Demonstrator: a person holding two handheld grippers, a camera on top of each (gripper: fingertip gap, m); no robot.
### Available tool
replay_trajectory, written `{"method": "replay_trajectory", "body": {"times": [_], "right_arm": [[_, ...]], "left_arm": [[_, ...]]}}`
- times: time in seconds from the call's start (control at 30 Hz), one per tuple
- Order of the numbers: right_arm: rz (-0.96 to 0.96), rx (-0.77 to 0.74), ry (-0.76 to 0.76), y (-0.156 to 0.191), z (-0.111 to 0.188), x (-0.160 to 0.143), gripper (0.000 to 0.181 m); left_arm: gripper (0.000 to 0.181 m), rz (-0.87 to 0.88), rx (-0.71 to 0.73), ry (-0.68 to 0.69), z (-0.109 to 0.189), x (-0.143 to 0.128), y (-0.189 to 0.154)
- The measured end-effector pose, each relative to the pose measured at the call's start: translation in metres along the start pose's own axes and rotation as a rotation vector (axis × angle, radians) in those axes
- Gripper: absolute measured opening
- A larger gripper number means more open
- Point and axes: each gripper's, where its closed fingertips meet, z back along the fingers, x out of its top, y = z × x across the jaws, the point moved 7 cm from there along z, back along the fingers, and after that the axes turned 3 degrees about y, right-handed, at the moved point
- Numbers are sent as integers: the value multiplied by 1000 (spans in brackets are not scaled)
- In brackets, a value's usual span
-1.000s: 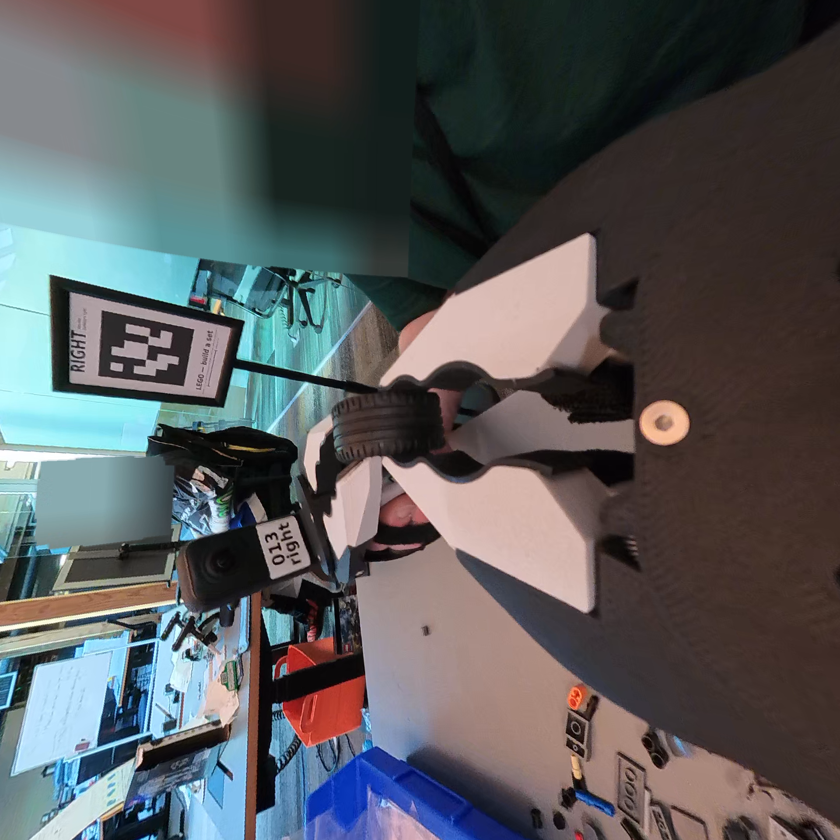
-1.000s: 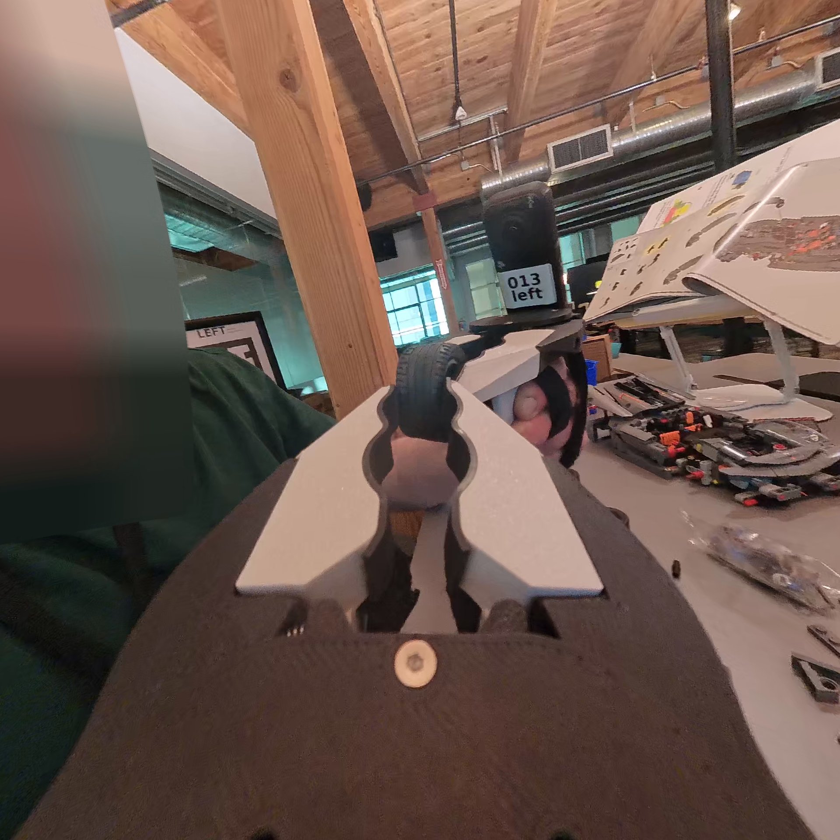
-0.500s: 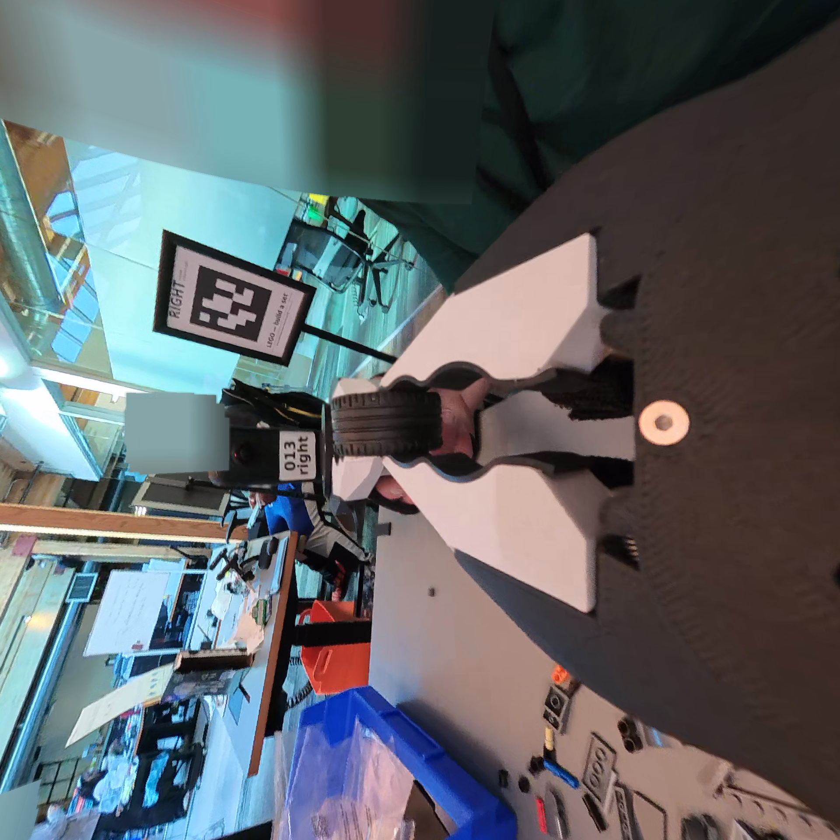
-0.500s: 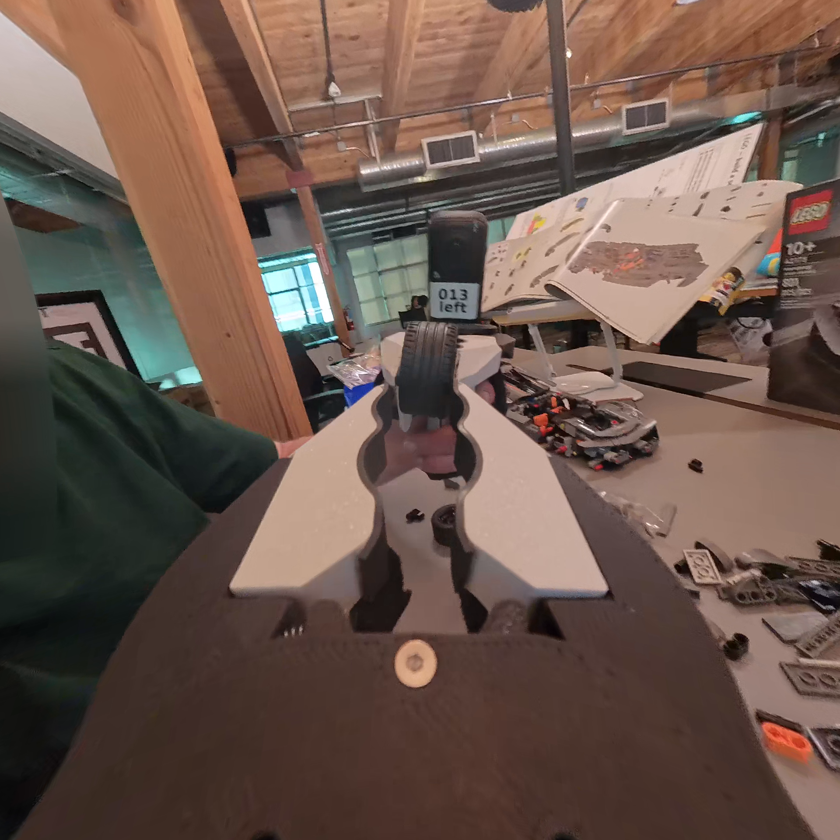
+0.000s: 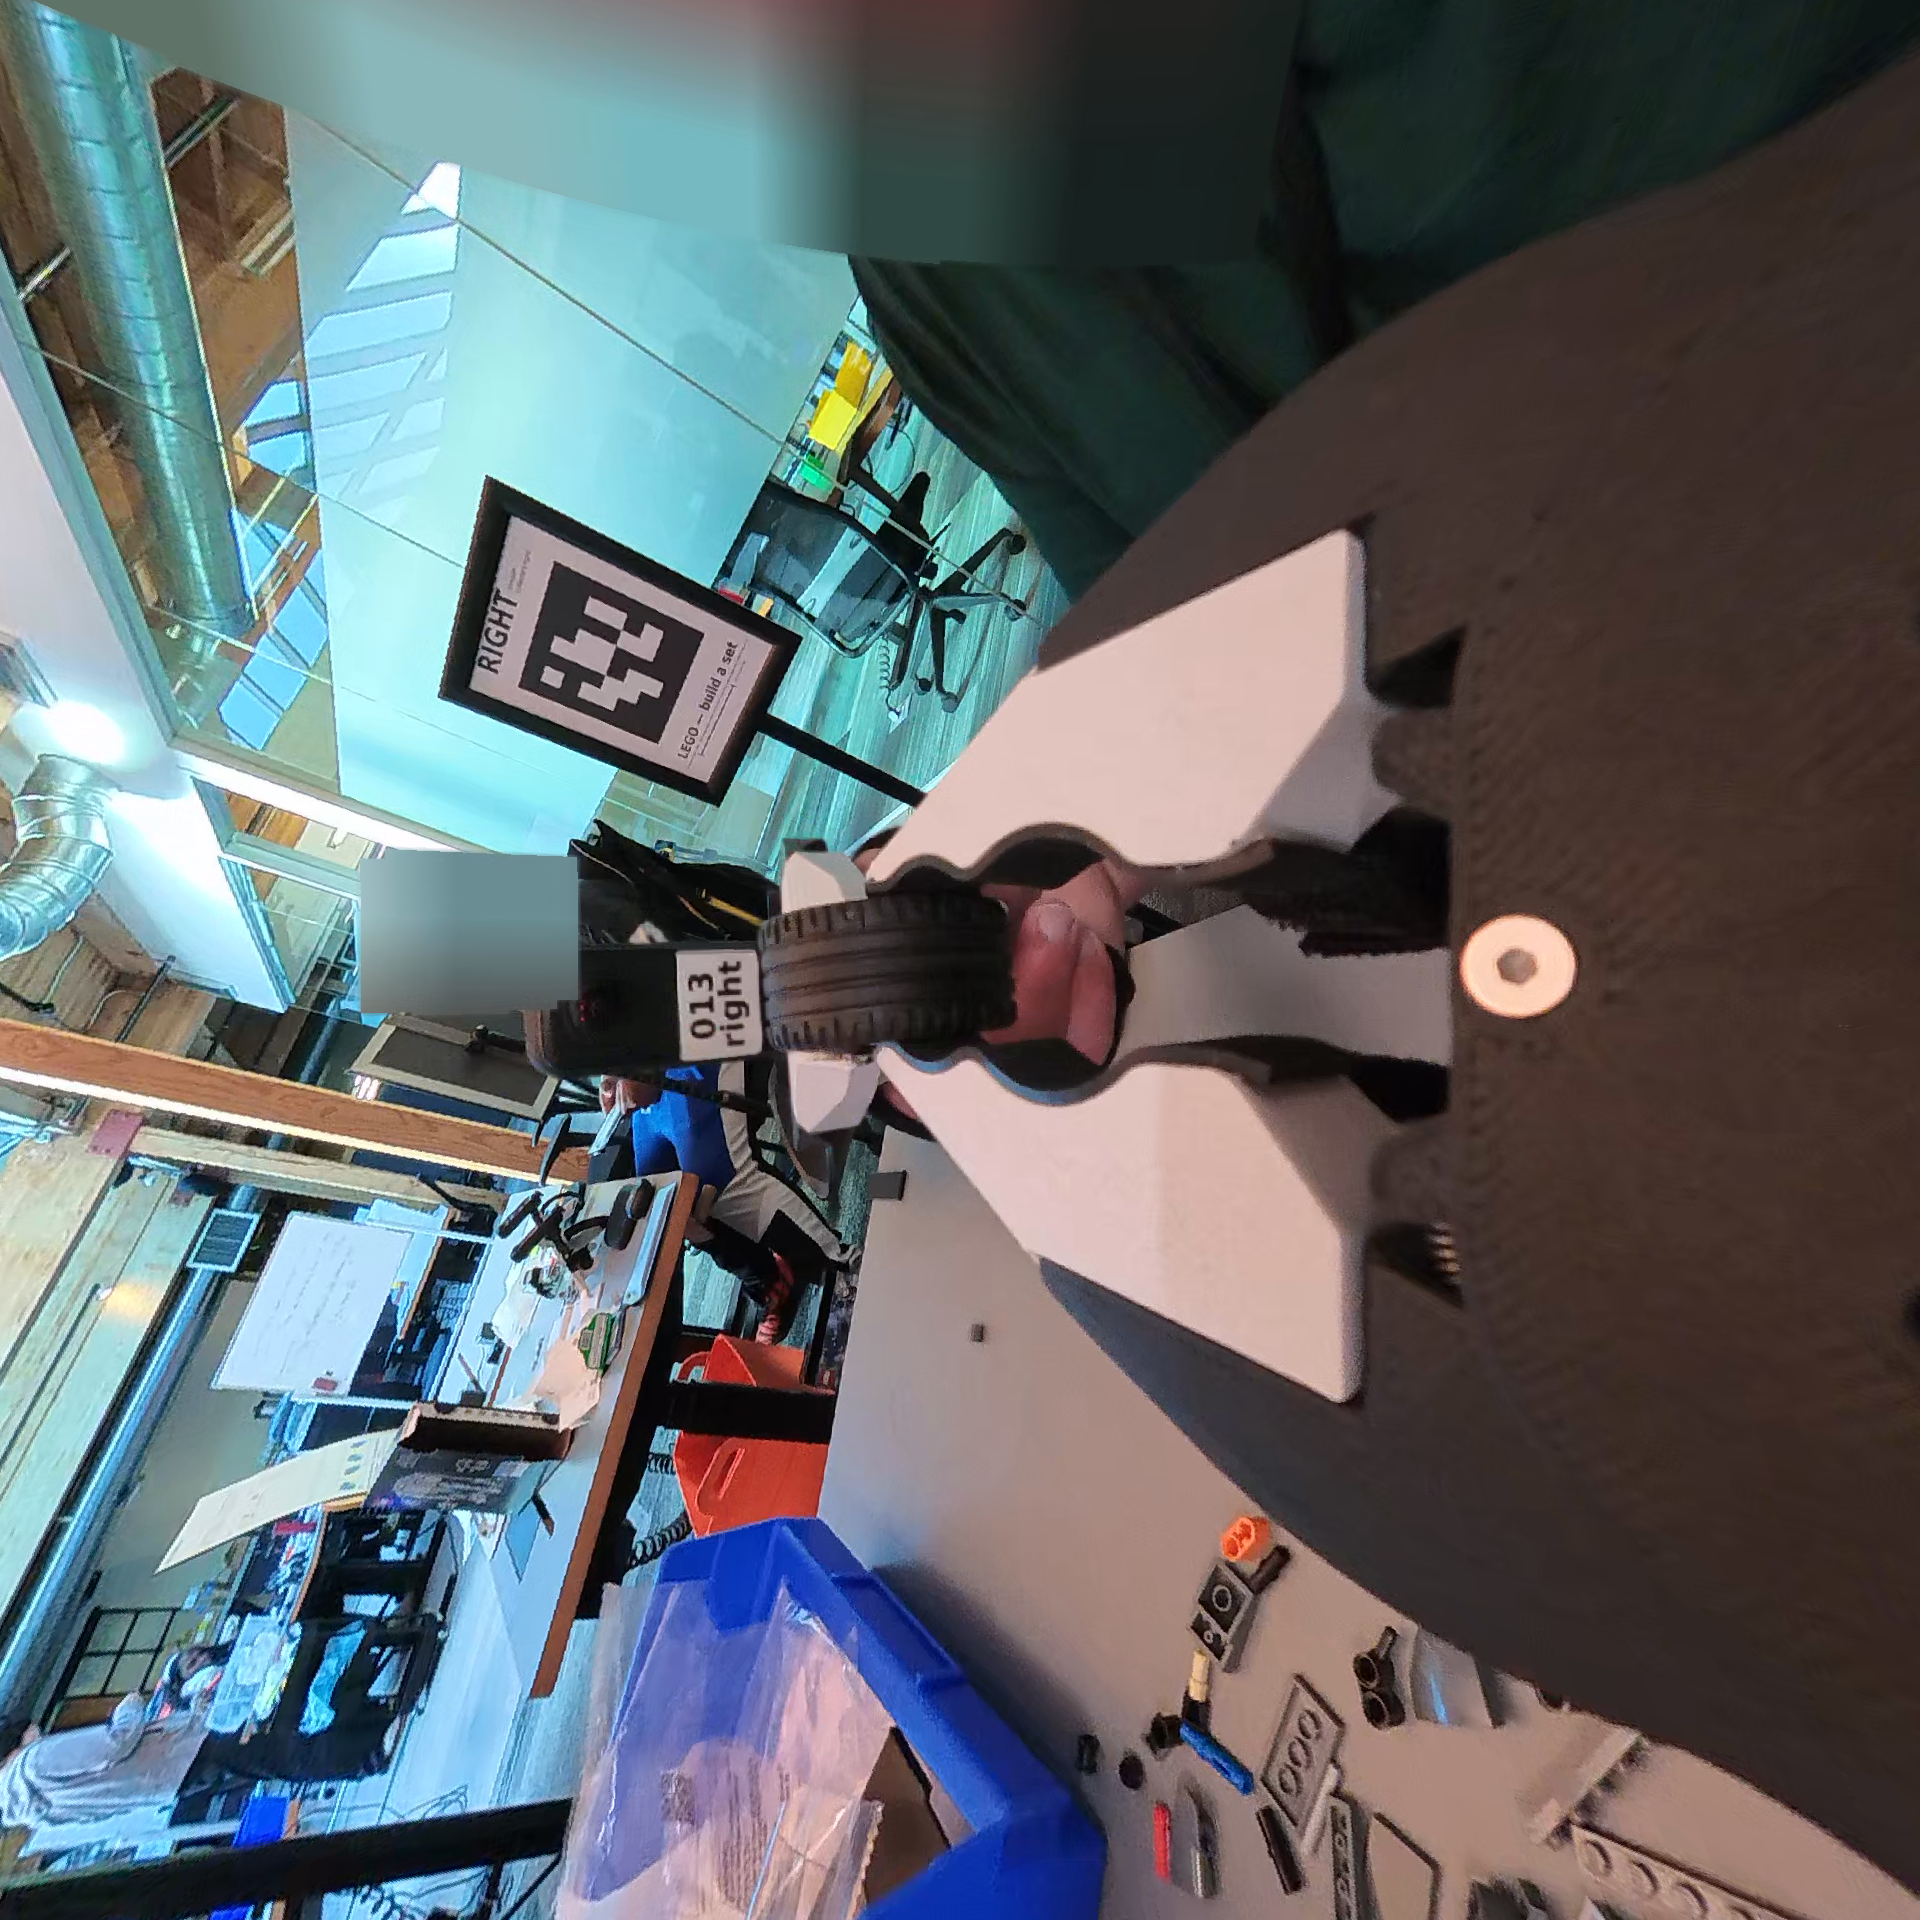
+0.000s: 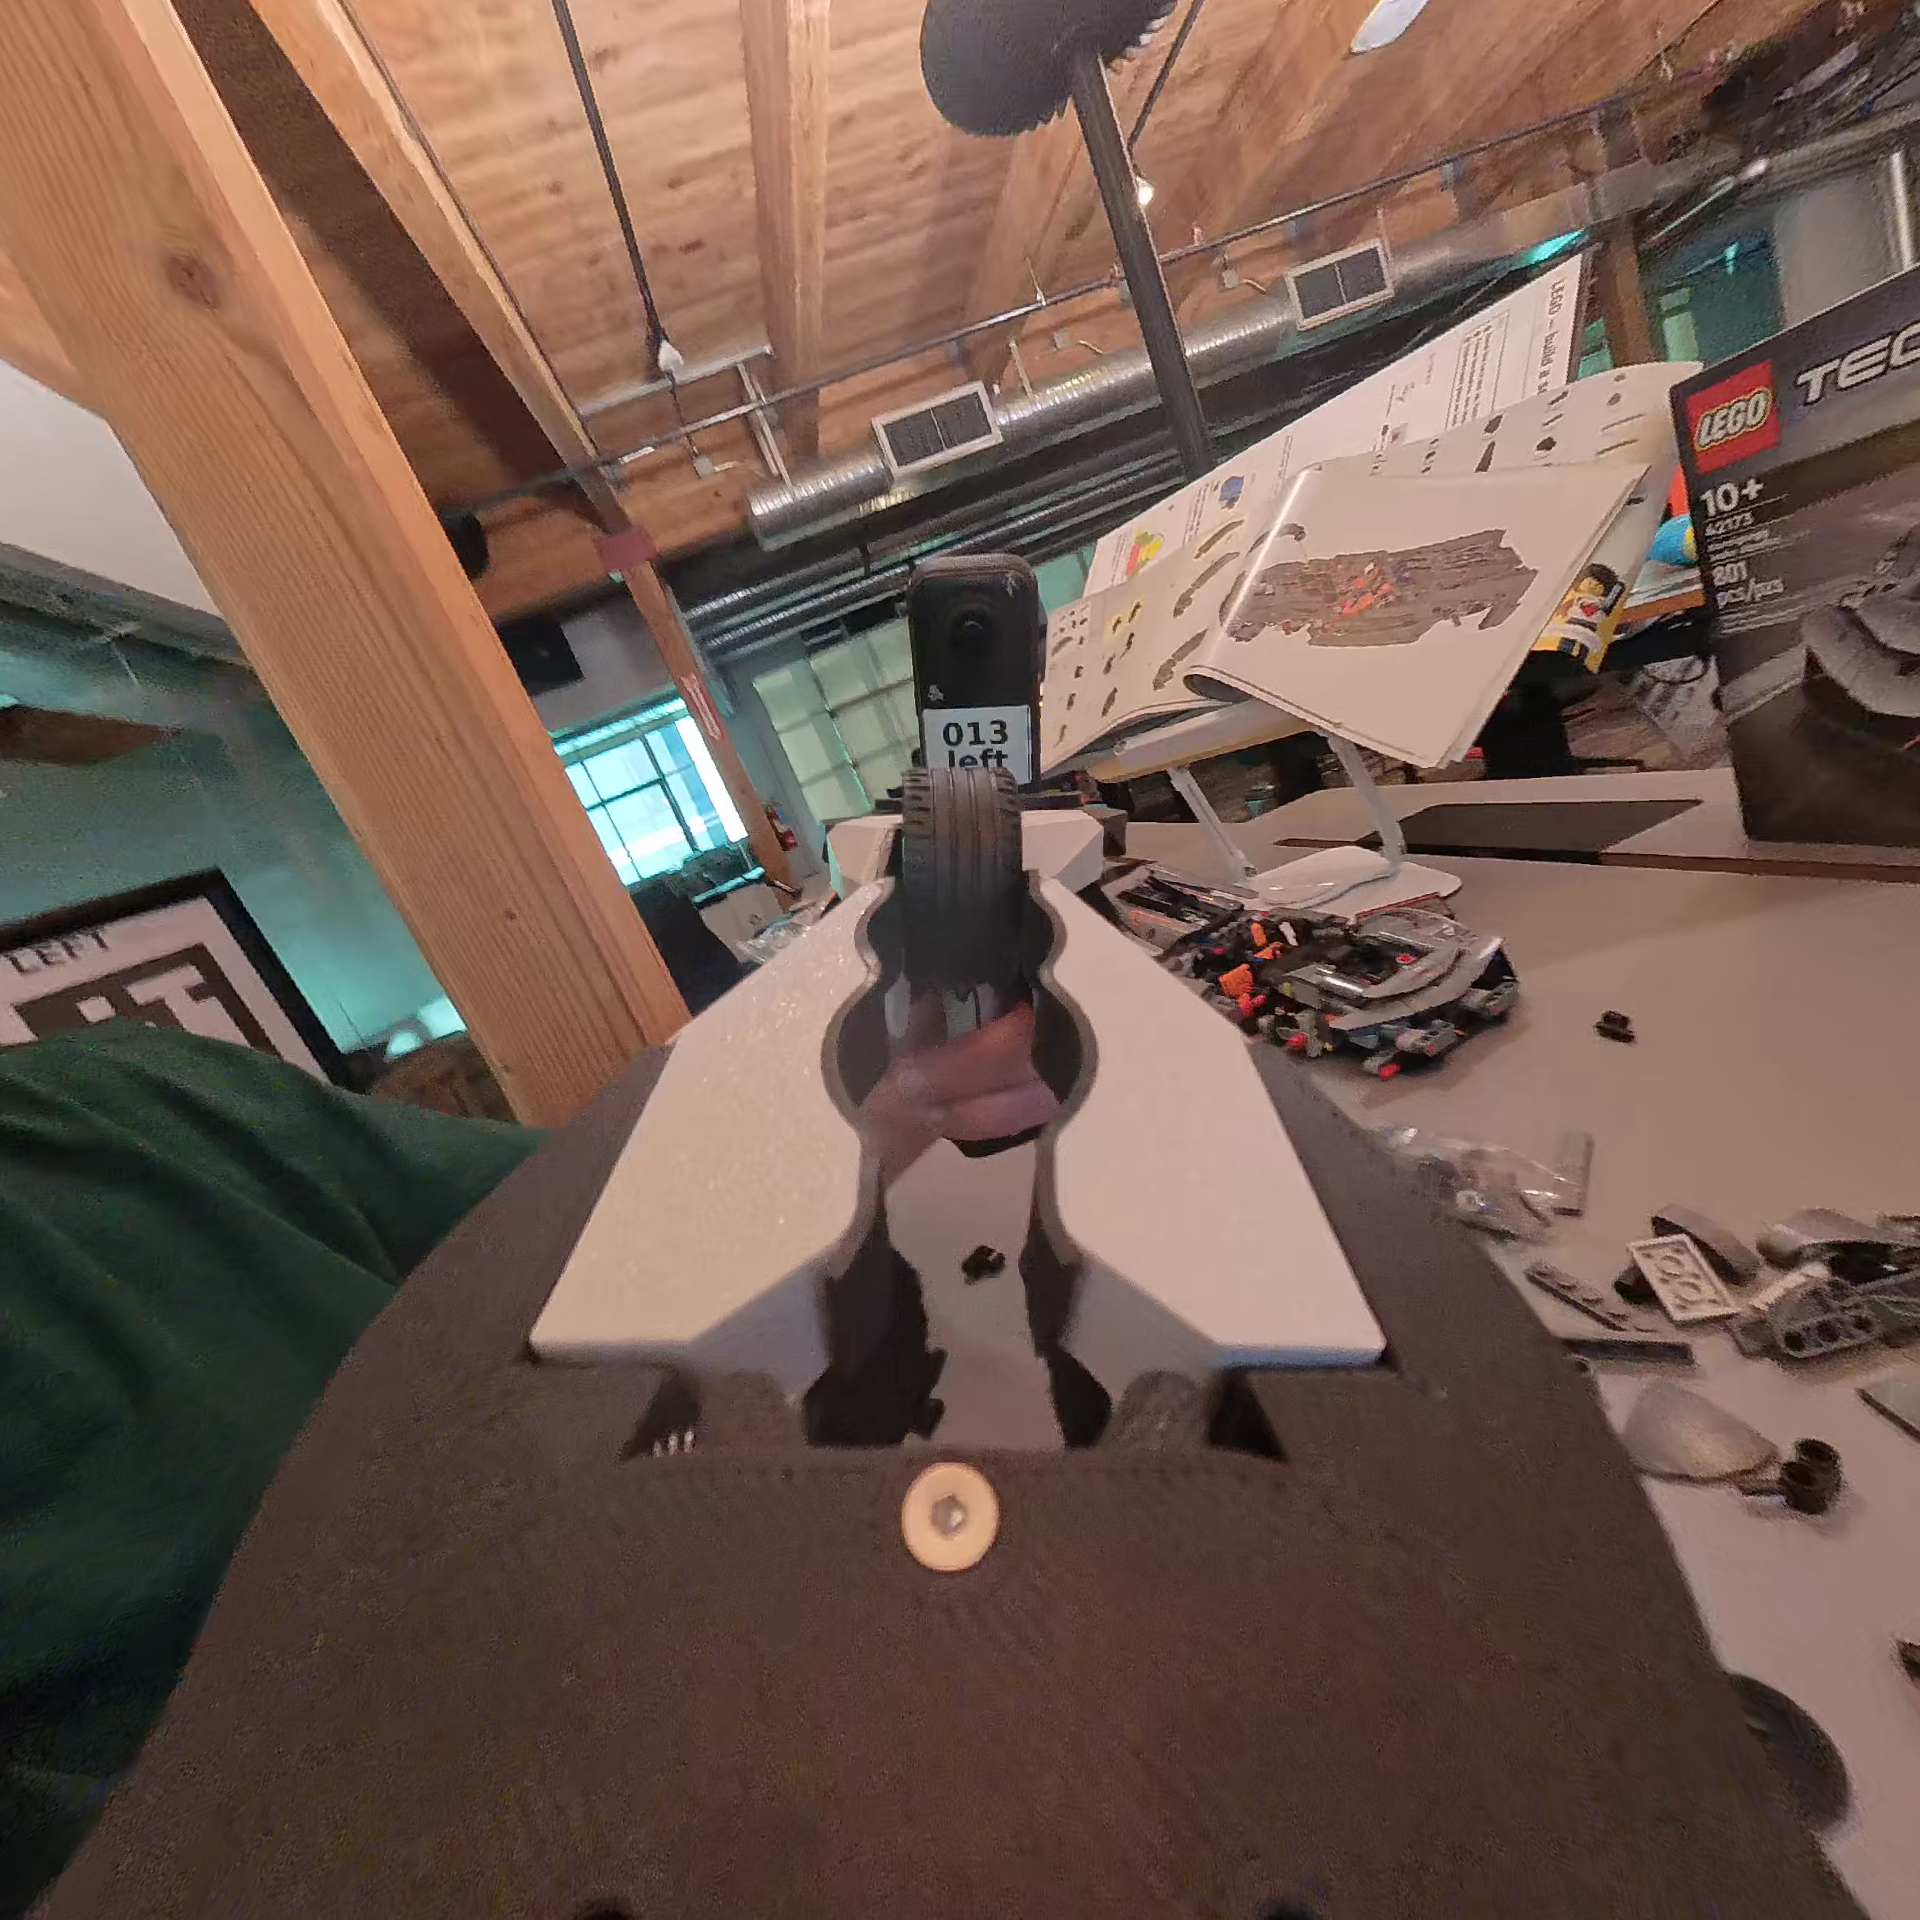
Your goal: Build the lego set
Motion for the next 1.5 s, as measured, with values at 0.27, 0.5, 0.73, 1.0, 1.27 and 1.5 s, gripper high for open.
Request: {"method": "replay_trajectory", "body": {"times": [0.27,0.5,0.73,1.0,1.27,1.5], "right_arm": [[529,-287,150,18,-8,9,67],[1146,-588,444,23,-41,2,44],[840,-478,255,13,-39,14,40],[201,-87,-49,-10,-28,24,39],[-292,363,-123,-10,-53,7,40],[-425,468,-178,-7,-67,-4,44]], "left_arm": [[21,116,-85,-76,13,10,0],[21,140,0,-23,10,7,6],[51,45,73,-79,25,20,-1],[64,-652,612,13,35,29,-20],[66,-1159,904,186,6,18,-39],[47,-1261,1044,269,4,17,-42]]}}
